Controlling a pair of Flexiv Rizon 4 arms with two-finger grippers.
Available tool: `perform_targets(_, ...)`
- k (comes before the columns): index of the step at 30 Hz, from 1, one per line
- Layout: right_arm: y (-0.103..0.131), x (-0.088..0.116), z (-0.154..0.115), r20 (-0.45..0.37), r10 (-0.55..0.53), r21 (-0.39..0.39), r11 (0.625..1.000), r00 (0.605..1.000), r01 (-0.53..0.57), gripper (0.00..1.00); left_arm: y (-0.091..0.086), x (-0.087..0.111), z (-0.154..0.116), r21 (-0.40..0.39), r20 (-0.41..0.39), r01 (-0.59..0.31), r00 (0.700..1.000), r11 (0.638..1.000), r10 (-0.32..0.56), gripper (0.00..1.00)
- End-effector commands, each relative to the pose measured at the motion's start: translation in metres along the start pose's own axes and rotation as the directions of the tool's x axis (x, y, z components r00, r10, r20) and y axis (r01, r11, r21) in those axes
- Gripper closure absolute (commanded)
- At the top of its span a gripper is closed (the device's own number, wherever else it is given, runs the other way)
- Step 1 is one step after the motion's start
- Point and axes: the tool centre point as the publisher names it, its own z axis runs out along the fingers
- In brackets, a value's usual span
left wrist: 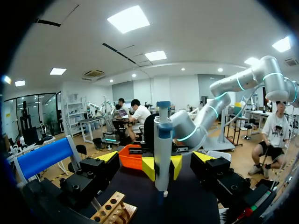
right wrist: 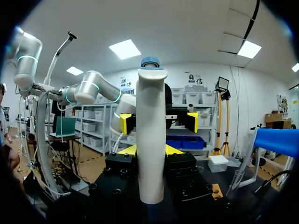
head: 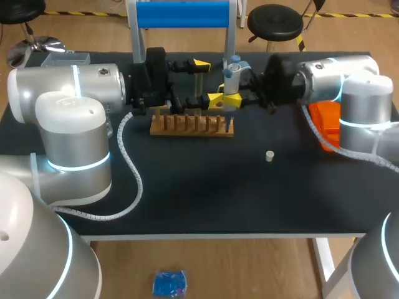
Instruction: Invert the test tube, pick up the pipette, mount the tip to pipette, aspirate from beaker and dispense into the tube, eject the tip, return the pipette, and cap with the stopper.
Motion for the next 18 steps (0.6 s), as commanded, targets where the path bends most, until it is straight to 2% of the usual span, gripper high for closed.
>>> perform_targets(1,-0.004,0.005,0.011,0.021,-0.001,-0.017,1.0,1.0,0.001,1.0,0.001,0.0,0.0,0.002,0.0,-0.001,1.0,1.0,0.001,0.0)
perform_targets(13,-0.002,0.002,0.024,0.093,-0.028,-0.057,0.998,0.995,0.033,1.0,0.001,0.0,0.0,0.002,0.0,-0.001,1.0,1.0,0.001,0.0)
perform_targets(18,0.001,-0.001,0.029,0.094,-0.031,-0.06,0.998,0.995,0.037,1.0,0.001,0.0,0.0,0.002,0.0,-0.001,1.0,1.0,0.001,0.0)
